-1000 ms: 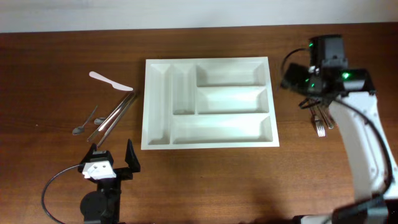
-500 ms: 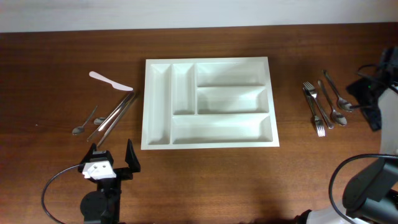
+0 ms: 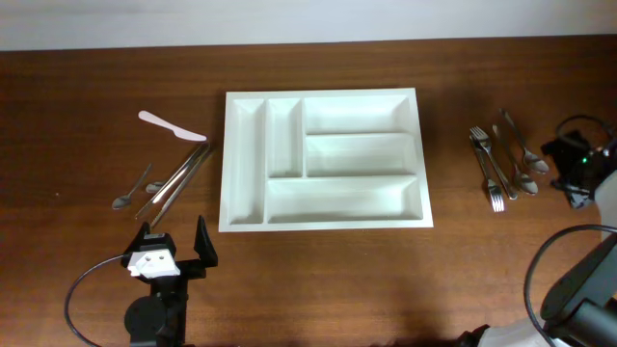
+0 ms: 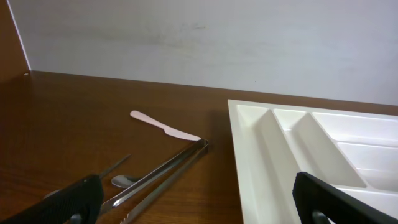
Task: Pack container
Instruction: 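Move the right gripper over the metal spoons on the right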
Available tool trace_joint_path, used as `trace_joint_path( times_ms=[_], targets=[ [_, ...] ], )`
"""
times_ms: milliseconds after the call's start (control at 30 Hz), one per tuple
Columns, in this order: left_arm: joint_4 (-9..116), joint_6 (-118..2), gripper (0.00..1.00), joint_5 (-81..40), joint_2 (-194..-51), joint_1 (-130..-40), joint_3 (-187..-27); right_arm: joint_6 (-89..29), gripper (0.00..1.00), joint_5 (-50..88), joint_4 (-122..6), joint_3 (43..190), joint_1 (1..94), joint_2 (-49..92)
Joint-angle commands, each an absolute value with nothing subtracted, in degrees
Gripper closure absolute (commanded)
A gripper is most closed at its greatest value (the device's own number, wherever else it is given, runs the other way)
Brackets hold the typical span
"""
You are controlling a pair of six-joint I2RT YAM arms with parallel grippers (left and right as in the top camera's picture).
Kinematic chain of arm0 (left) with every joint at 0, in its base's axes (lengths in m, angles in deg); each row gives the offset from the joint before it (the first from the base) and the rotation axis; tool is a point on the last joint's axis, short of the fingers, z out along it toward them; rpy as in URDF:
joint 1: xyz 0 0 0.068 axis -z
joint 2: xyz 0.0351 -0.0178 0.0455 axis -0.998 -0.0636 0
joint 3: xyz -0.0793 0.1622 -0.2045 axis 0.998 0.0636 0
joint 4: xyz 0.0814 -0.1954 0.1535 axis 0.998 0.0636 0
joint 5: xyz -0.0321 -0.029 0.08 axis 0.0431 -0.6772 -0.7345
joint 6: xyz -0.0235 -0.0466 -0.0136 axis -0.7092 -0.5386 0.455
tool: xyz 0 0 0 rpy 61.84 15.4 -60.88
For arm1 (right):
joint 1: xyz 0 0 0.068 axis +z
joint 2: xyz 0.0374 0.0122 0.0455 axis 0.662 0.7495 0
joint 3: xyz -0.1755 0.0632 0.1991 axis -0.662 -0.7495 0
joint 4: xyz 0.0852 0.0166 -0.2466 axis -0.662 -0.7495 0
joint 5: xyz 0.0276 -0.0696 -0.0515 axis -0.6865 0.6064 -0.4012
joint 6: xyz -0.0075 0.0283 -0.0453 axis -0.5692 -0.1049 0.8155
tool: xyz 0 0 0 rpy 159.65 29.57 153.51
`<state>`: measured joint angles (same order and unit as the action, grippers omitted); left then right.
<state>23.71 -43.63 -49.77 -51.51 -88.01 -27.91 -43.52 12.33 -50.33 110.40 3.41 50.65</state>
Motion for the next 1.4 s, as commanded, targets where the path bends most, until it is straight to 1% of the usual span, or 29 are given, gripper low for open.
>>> trace_joint_path(
  times_ms=[0,200,400,600,800,967,1200,1367],
  targets=[
    [23.7,-43.9,0.01,-49.1,-51.2,-88.3,-27.6,-39.6,0.11,-3.0,-44.7,105.2,-0.7,50.8],
    [23.7,-43.9,0.01,-49.1,-51.2,-88.3,-27.6,-42.2,0.11,-1.4,-45.3,104.0,-3.2,50.8],
    [23.7,-43.9,0.01,-49.1,-51.2,-88.3,-27.6,-41.4,0.11,-2.1,-47.0,104.0,-3.2,50.8],
    [23.7,-43.9,0.01,-49.1,-51.2,-88.3,-27.6,-42.4,0.11,1.1,-47.0,104.0,-3.2,50.8],
    [23.7,-43.9,0.01,-49.1,-51.2,-88.3,-27.6,-42.6,0.11,2.2,-44.0,104.0,-3.2,52.6],
    [23.7,-43.9,0.01,-49.1,-51.2,-88.3,-27.6,-38.8,0.11,-2.9,-38.8,104.0,-3.2,56.5],
    [23.7,-43.9,0.01,-49.1,-51.2,-88.3,-27.6,-38.6,0.11,-7.1,-34.8,103.9,-3.2,59.5],
    [23.7,-43.9,0.01,-49.1,-51.2,-88.3,-27.6,-38.6,0.15,-7.9,-33.6,103.9,-3.0,60.5]
  ],
)
